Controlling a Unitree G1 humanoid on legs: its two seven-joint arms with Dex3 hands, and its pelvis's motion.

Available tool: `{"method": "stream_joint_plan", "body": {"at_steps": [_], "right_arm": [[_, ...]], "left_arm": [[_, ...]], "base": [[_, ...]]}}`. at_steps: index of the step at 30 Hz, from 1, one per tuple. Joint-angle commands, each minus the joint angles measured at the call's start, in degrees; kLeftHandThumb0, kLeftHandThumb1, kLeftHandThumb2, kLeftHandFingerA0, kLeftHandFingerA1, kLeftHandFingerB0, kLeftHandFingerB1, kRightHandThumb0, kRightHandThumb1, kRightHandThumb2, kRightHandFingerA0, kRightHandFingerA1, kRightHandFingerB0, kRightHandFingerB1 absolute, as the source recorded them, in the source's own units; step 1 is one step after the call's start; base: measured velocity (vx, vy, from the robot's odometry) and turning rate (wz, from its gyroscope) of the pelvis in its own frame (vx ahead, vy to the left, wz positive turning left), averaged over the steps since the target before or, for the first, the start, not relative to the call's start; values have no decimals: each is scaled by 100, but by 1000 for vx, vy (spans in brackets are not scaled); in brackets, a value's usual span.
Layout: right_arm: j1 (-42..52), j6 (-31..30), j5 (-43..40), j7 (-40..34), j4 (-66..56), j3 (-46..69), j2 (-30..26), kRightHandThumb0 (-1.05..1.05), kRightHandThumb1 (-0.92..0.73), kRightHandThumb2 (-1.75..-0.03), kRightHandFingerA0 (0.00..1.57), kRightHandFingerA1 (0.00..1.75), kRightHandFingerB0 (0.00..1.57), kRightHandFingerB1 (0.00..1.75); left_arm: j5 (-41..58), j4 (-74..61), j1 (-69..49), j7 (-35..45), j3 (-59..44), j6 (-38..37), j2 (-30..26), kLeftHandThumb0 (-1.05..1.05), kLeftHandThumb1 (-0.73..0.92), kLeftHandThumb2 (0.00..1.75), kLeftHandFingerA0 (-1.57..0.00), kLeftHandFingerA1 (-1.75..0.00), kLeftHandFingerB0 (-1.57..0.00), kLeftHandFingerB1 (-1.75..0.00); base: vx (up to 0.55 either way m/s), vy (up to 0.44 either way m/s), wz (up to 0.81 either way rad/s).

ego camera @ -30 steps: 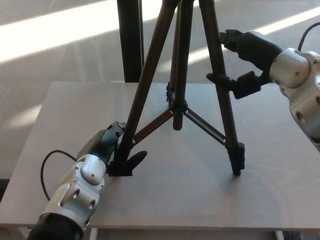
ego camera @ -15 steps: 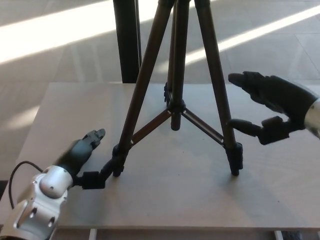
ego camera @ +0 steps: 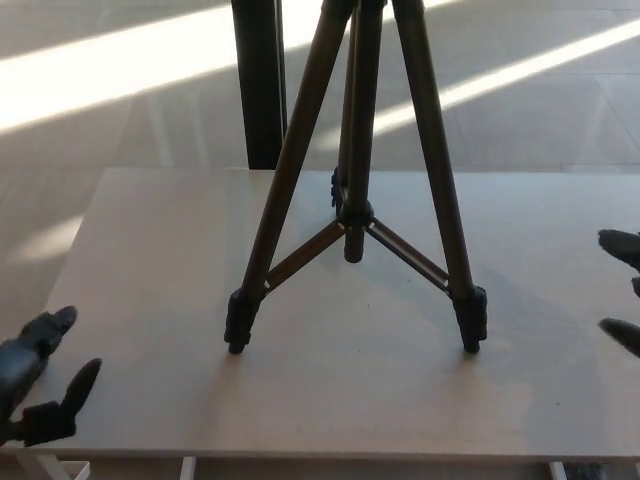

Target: Use both hands of the robot to pick up the tripod lying in the middle of the desk and make it stand upright on the desk

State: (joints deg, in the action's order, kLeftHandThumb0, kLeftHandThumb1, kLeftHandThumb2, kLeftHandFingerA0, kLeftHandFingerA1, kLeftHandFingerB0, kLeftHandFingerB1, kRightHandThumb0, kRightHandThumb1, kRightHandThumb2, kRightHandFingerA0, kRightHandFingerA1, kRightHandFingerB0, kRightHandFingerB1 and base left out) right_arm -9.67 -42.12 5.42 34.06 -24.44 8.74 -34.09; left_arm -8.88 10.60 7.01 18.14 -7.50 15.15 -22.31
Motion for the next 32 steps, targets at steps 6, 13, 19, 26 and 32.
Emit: {"method": "stream_joint_plan", "body": {"at_steps": [6,13,19,26,32], "right_arm": [[2002,256,-1908,2,837,6248,671,-79,-55,-90,4,45,17,43],[2550,1676,-1694,-1054,2108,6676,925,-62,-69,-60,18,43,28,30],[2401,2914,-1802,-2465,4349,6468,1431,-64,-50,-82,11,53,17,43],[1864,2793,-2533,-2885,5739,6971,1558,-60,-58,-81,0,26,7,38],[1893,3071,-2520,-2527,6178,6719,1825,-82,-52,-95,4,31,0,31]], "left_arm": [[2964,-1174,-2957,517,-4570,87,281,-98,71,103,0,-13,-10,-4],[3621,1447,-2796,115,-5772,-883,140,-84,69,107,-2,-30,-8,-16],[3685,5092,-2713,-432,-6004,-1281,-408,-91,67,101,0,-20,0,-9],[3689,4991,-2956,-1291,-6177,-48,54,-37,58,110,-2,-53,0,-51],[3349,1999,-3590,-1765,-6262,1293,1387,-35,67,117,-4,-57,0,-52]], "base": [[0,0,0],[0,0,0],[0,0,0],[0,0,0],[0,0,0]]}}
